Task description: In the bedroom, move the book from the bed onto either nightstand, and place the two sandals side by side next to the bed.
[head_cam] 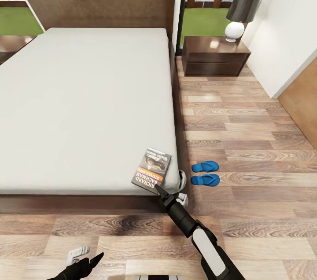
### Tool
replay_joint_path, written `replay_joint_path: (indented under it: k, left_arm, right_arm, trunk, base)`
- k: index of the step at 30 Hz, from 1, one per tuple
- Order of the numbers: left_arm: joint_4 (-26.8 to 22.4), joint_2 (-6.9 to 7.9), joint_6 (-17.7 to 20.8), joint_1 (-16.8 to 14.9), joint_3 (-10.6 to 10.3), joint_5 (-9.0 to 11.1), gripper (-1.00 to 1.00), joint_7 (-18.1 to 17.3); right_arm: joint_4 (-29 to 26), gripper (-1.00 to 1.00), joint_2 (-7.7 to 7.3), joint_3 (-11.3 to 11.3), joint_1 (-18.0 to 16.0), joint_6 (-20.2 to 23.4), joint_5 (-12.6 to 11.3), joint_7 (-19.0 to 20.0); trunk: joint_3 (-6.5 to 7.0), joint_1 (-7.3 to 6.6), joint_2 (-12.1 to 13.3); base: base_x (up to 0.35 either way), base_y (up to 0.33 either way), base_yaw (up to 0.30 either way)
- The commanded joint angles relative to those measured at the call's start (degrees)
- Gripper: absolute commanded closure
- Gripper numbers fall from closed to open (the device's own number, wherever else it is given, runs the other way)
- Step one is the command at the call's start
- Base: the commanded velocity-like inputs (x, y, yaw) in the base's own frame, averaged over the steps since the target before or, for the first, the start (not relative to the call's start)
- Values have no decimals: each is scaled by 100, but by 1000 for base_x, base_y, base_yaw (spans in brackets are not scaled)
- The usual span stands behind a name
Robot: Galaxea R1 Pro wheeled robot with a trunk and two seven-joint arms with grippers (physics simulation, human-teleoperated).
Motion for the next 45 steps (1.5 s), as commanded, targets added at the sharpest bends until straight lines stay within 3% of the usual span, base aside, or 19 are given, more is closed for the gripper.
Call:
replay_joint_path:
  k: [1,45]
  left_arm:
    - [8,-1,-19,-4,46,-39,-100,-27]
    - [8,-54,-19,-4,46,-42,-100,-20]
  right_arm:
    - [0,-100,1,-3,-1,41,-60,7]
    - [0,-100,1,-3,-1,41,-66,7]
  trunk:
    - [-3,-1,-1]
    - [-3,-1,-1]
  base:
    - [4,0,0]
    - [15,12,0]
